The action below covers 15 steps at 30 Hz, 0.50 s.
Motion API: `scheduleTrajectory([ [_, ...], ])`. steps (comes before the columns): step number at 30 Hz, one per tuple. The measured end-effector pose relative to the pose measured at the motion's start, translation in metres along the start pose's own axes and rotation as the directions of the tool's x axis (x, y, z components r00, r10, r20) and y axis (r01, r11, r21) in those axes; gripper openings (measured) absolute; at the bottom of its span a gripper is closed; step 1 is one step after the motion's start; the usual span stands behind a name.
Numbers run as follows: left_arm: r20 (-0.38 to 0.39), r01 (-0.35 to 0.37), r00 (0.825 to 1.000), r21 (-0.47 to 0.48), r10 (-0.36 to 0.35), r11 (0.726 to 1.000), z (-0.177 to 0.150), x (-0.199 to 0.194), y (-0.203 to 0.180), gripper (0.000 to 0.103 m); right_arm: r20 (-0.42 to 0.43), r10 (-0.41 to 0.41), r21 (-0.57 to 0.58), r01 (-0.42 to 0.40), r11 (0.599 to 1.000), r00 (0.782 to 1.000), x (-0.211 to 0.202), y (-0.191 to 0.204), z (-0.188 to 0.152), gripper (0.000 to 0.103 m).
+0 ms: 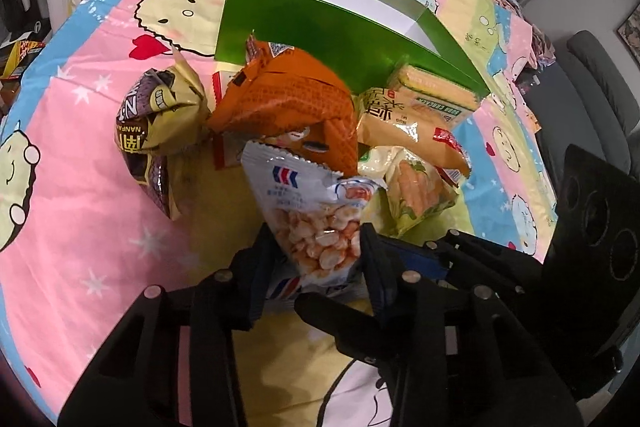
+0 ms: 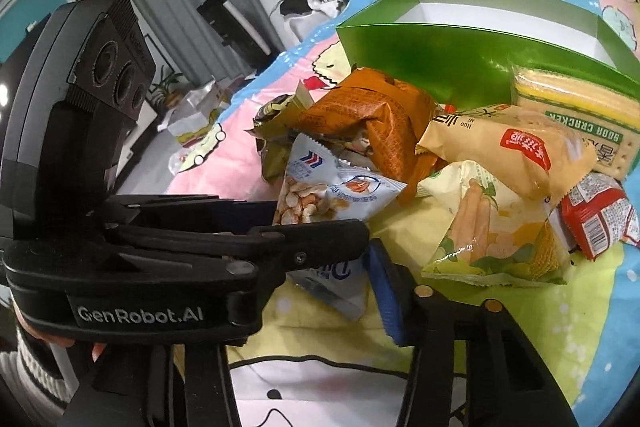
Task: Organize snacks
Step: 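Grasp the white peanut bag with the right tool and lift it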
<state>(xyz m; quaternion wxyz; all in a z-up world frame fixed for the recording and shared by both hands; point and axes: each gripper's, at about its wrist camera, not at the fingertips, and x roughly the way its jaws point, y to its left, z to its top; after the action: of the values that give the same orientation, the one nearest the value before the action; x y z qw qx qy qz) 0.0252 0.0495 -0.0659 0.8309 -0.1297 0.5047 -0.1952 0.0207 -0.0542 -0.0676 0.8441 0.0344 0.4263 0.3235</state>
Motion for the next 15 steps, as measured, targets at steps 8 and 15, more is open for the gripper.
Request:
scheduleTrajectory([
  [8, 0.015, 0.003, 1.000, 0.006, -0.003, 1.000, -0.002, -0.009, 0.000, 0.036, 0.012, -0.026, -0.014, 0.026, 1.000, 1.000, -0.002, 0.004, -0.002, 0.037],
  [15, 0.080, 0.049, 0.995, 0.031, -0.051, 0.998, -0.004, -0.033, -0.012, 0.036, 0.059, -0.041, -0.029, 0.043, 0.999, 0.997, -0.025, 0.016, -0.001, 0.035],
])
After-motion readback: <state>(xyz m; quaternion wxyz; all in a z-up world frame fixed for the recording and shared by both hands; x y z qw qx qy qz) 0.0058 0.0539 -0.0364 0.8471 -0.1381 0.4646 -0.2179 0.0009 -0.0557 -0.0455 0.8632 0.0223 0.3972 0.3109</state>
